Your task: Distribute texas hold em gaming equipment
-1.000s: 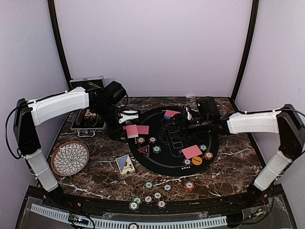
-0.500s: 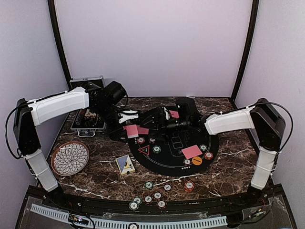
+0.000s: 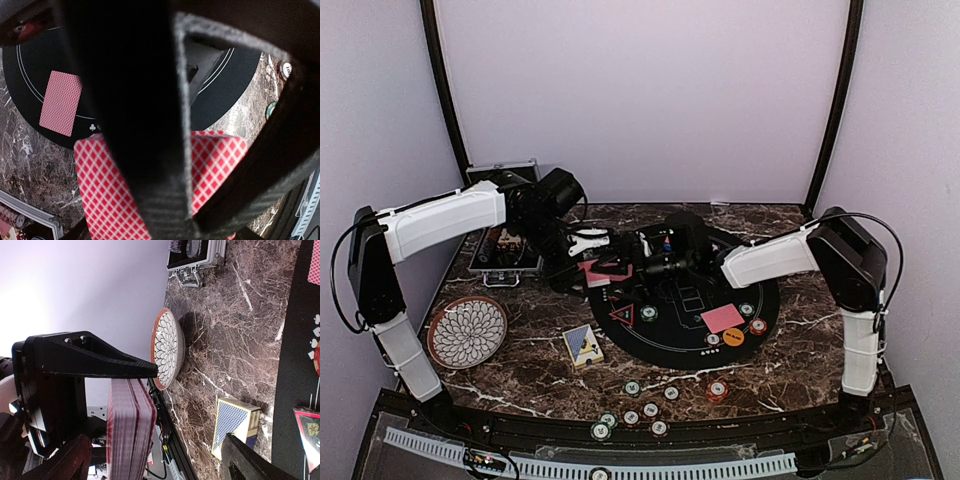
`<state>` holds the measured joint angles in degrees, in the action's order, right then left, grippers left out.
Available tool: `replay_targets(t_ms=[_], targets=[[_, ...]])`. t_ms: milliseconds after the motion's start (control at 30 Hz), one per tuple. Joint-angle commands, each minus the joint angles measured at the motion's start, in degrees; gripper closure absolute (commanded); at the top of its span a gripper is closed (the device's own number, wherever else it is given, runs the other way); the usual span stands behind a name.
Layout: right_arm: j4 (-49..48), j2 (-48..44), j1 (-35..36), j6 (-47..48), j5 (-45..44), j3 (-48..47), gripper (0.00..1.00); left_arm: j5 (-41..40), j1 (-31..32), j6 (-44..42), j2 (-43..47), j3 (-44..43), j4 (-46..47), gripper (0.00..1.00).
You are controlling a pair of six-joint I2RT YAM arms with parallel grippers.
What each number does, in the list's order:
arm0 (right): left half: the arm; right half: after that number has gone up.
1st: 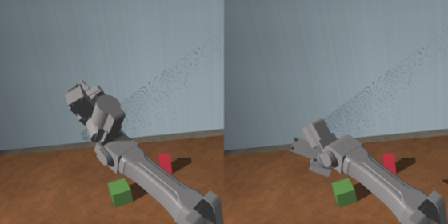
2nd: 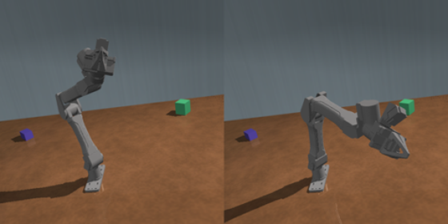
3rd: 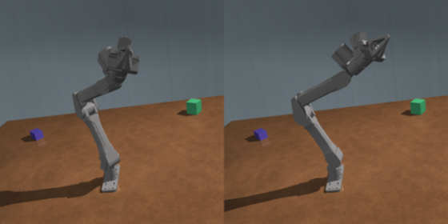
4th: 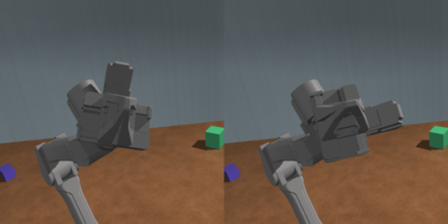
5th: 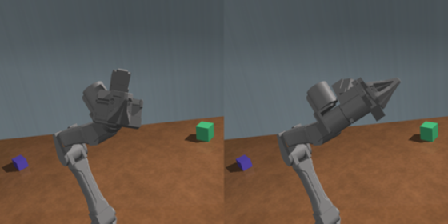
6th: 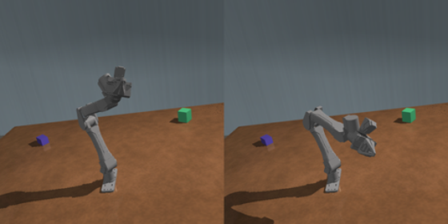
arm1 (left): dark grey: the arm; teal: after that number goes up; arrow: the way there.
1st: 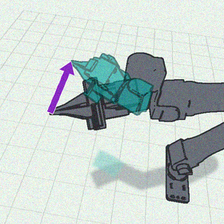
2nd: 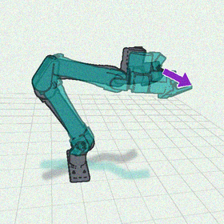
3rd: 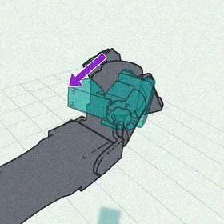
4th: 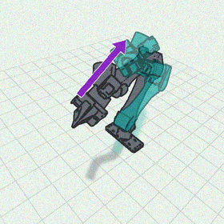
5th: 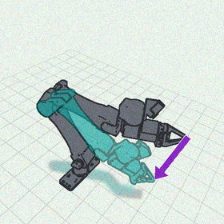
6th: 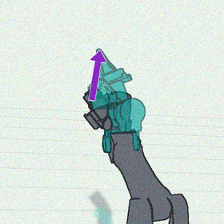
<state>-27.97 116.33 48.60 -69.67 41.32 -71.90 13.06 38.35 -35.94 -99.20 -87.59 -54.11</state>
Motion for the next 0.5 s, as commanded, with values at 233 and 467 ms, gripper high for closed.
replay_targets(t_ms=[233,467], targets=[[-12.9,6.4,2.2,-7.8,1.7,-6.3,0.12,1.4,0.0,-0.2,1.9,-1.8,-1.0,1.00],[-12.2,7.4,1.9,-7.4,1.6,-5.2,0.19,1.3,0.0,-0.3,2.4,-1.8,-1.2,1.00]])
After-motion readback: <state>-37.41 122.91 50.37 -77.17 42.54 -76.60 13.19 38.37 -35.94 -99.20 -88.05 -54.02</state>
